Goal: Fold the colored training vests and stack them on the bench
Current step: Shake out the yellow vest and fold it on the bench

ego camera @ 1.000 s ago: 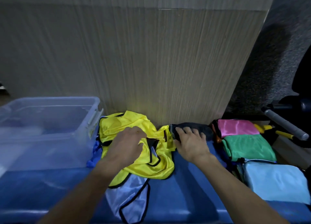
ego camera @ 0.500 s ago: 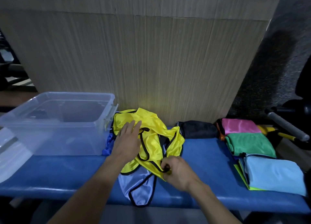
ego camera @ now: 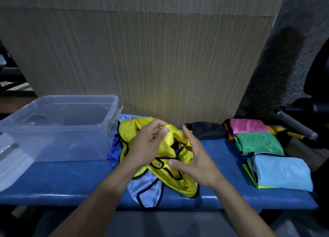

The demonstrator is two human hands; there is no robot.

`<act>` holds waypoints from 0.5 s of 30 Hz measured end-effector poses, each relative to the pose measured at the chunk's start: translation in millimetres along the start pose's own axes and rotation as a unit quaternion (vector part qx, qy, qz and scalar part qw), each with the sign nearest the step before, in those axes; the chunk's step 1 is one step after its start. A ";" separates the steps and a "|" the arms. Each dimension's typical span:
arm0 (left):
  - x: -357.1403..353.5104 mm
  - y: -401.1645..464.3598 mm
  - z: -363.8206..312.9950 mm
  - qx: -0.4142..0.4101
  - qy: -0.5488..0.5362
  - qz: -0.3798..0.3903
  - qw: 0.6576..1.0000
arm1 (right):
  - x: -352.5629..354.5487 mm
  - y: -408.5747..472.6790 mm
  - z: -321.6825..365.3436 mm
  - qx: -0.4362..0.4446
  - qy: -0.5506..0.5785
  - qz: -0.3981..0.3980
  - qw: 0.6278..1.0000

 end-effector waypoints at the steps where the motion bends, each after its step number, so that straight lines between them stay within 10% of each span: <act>1: -7.7 -5.3 -8.8 0.030 -0.059 0.031 0.997 | -4.3 0.5 5.5 0.007 0.026 -0.002 1.000; 6: -2.9 -8.4 -18.4 0.062 -0.140 0.029 0.988 | 10.7 0.7 20.9 -0.109 0.221 -0.093 0.965; 12: -1.4 -35.5 31.6 0.045 0.149 0.278 0.948 | 60.7 11.1 13.6 -0.230 0.449 -0.176 0.845; 15: -15.4 -43.0 52.0 -0.017 0.268 0.280 0.922 | 72.5 10.7 16.0 -0.265 0.555 -0.189 0.766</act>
Point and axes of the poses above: each hand's wrist, its own y-axis towards the middle knuckle, its own x-axis out of the back of the hand, z = x × y, the point moved 7 cm from there along y, towards the middle knuckle, and after that the axes turned 14 degrees about -z, right-handed, at the moved point
